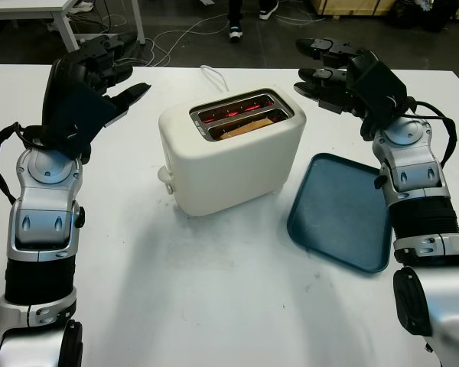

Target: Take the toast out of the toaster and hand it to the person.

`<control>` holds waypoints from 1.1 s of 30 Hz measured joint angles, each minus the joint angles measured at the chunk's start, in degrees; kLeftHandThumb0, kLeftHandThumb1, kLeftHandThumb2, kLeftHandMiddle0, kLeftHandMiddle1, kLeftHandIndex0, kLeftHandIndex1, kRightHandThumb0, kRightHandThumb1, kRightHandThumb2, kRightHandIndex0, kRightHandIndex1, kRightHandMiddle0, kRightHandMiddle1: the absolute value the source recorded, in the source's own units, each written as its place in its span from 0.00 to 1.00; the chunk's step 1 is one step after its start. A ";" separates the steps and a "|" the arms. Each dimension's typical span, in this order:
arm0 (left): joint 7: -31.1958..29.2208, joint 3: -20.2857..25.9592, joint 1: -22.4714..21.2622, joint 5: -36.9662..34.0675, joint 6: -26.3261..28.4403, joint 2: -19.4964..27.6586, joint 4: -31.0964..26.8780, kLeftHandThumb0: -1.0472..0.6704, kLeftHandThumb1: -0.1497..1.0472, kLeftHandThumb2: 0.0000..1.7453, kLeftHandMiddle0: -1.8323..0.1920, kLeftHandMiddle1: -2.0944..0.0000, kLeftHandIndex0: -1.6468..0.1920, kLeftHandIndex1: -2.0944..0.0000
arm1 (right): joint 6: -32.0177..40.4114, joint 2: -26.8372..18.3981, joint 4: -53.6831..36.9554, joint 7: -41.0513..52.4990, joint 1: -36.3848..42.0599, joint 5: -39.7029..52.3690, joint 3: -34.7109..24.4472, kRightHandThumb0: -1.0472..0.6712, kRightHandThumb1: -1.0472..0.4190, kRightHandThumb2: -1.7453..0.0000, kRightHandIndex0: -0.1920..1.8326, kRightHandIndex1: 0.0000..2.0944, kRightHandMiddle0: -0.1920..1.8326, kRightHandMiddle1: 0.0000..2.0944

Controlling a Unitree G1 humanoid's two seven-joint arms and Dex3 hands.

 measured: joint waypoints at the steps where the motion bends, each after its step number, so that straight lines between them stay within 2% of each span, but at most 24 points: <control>1: 0.00 0.00 0.17 0.00 0.15 0.00 -0.20 0.42 0.89 0.07 0.69 0.80 0.59 1.00 | 0.00 0.00 -0.29 0.00 0.24 0.01 -0.01 0.45 0.09 0.96 0.41 0.01 0.38 0.00; 9: 0.45 0.05 1.66 -0.15 3.30 -0.90 -2.43 0.42 0.89 0.07 0.71 0.78 0.59 1.00 | 0.08 -0.01 -1.63 0.04 1.56 0.23 -0.55 0.47 0.09 0.95 0.39 0.00 0.37 0.00; 33: 0.66 0.28 1.65 -0.06 4.41 -0.92 -2.71 0.43 0.89 0.06 0.73 0.74 0.59 1.00 | 1.09 0.44 -4.46 -1.08 6.14 0.50 -1.75 0.49 0.09 0.95 0.39 0.00 0.37 0.00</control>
